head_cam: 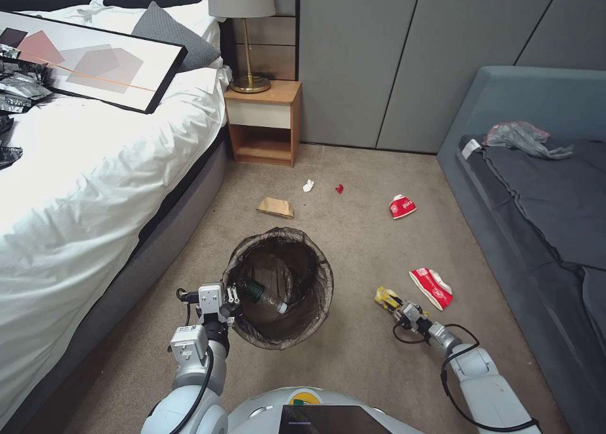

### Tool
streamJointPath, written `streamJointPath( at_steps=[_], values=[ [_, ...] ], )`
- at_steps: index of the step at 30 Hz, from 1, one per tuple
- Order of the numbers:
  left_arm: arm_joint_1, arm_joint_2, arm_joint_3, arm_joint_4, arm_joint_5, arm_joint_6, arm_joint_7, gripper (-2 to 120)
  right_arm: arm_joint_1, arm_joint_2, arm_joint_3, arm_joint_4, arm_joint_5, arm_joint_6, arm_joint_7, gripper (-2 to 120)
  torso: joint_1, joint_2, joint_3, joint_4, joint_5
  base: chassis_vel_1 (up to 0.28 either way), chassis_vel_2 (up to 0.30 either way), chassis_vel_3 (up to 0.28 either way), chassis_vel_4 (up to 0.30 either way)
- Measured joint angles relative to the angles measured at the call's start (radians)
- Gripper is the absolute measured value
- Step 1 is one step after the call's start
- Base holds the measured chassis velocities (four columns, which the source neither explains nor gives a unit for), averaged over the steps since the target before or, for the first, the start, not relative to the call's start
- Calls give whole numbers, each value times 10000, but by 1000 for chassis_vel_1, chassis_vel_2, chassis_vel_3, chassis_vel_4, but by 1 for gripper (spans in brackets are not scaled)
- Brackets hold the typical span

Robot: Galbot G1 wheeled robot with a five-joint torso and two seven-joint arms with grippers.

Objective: Pick up the trash bin, then pick up the garbage from the floor and place it into the trash bin.

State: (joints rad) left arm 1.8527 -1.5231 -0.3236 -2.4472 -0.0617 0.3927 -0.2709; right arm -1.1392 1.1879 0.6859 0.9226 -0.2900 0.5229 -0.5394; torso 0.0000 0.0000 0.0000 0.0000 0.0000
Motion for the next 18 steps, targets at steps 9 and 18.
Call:
streamJointPath(
  at_steps=[9, 18],
  values=[
    [1, -6, -10, 0, 8, -4, 5, 2, -12, 324, -150, -332, -314, 26, 133, 66, 0, 0, 0, 0, 1, 0, 0, 0, 0],
    [10, -7, 0, 0, 11, -13, 5, 2, 329, 361, -16, -1265, -358, 103, 424, 94, -1, 2, -1, 2, -3, 0, 0, 0, 0]
  ],
)
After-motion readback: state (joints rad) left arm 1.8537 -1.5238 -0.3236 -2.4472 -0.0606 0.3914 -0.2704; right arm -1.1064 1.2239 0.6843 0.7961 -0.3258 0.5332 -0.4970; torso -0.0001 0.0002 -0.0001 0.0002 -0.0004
